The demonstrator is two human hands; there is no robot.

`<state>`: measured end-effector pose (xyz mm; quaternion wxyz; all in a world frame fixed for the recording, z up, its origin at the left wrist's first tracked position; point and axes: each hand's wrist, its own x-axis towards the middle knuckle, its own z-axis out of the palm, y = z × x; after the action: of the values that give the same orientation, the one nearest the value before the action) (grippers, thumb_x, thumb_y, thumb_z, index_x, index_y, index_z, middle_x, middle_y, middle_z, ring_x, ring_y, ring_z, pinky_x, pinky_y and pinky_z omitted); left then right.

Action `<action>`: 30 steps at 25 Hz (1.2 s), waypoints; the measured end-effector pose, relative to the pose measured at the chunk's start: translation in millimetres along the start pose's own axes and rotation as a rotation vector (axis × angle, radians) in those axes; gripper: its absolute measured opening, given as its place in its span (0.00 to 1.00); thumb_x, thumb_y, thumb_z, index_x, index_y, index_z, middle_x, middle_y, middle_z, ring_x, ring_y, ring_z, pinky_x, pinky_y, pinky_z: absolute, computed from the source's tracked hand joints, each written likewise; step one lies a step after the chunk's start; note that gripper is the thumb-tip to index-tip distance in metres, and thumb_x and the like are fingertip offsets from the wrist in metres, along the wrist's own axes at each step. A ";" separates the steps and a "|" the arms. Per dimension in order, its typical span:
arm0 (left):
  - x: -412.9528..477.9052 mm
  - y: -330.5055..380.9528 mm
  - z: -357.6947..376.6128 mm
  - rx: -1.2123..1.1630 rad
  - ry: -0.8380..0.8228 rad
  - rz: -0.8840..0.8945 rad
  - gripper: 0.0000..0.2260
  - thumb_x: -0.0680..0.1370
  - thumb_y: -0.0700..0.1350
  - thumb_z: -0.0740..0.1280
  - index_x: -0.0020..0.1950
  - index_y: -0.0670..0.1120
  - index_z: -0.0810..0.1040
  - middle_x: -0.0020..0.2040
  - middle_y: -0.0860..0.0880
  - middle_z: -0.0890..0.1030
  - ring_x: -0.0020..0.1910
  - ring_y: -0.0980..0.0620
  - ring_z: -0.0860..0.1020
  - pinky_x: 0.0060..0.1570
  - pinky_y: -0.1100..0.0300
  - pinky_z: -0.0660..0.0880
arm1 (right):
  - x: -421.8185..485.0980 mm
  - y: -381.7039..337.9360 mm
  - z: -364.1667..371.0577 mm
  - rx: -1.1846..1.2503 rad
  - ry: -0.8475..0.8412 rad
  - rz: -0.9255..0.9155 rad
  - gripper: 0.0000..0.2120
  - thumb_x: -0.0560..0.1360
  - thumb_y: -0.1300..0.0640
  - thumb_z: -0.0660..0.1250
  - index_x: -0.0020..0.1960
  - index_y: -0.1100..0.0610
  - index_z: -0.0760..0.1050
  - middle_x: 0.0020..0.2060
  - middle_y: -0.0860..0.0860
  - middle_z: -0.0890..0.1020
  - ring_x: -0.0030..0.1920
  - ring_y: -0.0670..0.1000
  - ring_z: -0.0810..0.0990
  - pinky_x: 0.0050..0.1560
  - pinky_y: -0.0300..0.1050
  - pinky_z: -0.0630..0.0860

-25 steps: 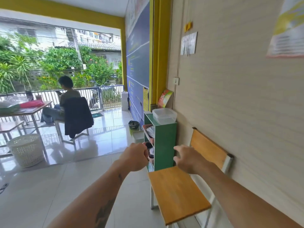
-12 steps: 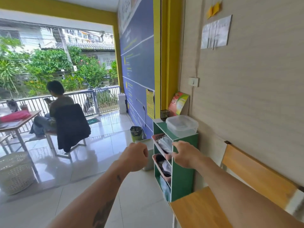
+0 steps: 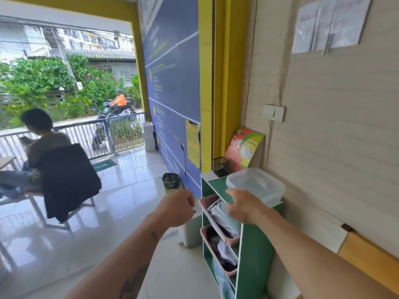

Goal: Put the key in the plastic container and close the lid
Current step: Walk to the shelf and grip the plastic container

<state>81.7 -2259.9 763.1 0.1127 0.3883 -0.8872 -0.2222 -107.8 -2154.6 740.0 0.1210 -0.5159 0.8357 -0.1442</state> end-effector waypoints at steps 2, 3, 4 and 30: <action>50.9 -10.9 -0.4 0.003 -0.012 0.070 0.11 0.72 0.37 0.60 0.46 0.45 0.80 0.41 0.52 0.76 0.45 0.45 0.78 0.43 0.54 0.77 | 38.5 4.9 5.8 -0.007 0.010 0.044 0.28 0.78 0.51 0.55 0.76 0.57 0.61 0.76 0.55 0.64 0.74 0.56 0.64 0.72 0.53 0.63; 75.5 -17.5 1.4 -0.006 -0.026 0.106 0.10 0.72 0.37 0.60 0.44 0.47 0.79 0.43 0.50 0.79 0.46 0.45 0.78 0.44 0.53 0.78 | 56.6 7.7 9.3 -0.016 0.017 0.062 0.28 0.78 0.50 0.55 0.77 0.56 0.59 0.77 0.54 0.62 0.75 0.55 0.62 0.73 0.52 0.61; 98.5 -23.7 3.3 -0.021 -0.043 0.142 0.09 0.72 0.38 0.60 0.42 0.49 0.78 0.45 0.48 0.80 0.46 0.44 0.78 0.43 0.53 0.77 | 74.7 10.6 12.6 -0.027 0.026 0.084 0.29 0.79 0.51 0.55 0.78 0.56 0.58 0.77 0.54 0.61 0.76 0.54 0.61 0.74 0.52 0.60; 444.6 -52.5 181.3 -0.184 -0.340 0.355 0.14 0.70 0.34 0.61 0.48 0.45 0.82 0.47 0.47 0.83 0.44 0.47 0.78 0.41 0.59 0.73 | 304.9 103.5 81.3 -0.177 0.206 0.388 0.28 0.76 0.44 0.60 0.74 0.53 0.65 0.72 0.53 0.66 0.70 0.58 0.63 0.69 0.55 0.63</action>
<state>-251.6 -2564.4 591.3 0.0339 0.1718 -0.9237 -0.3407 -298.5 -2393.5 610.2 0.0147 -0.3367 0.9365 -0.0964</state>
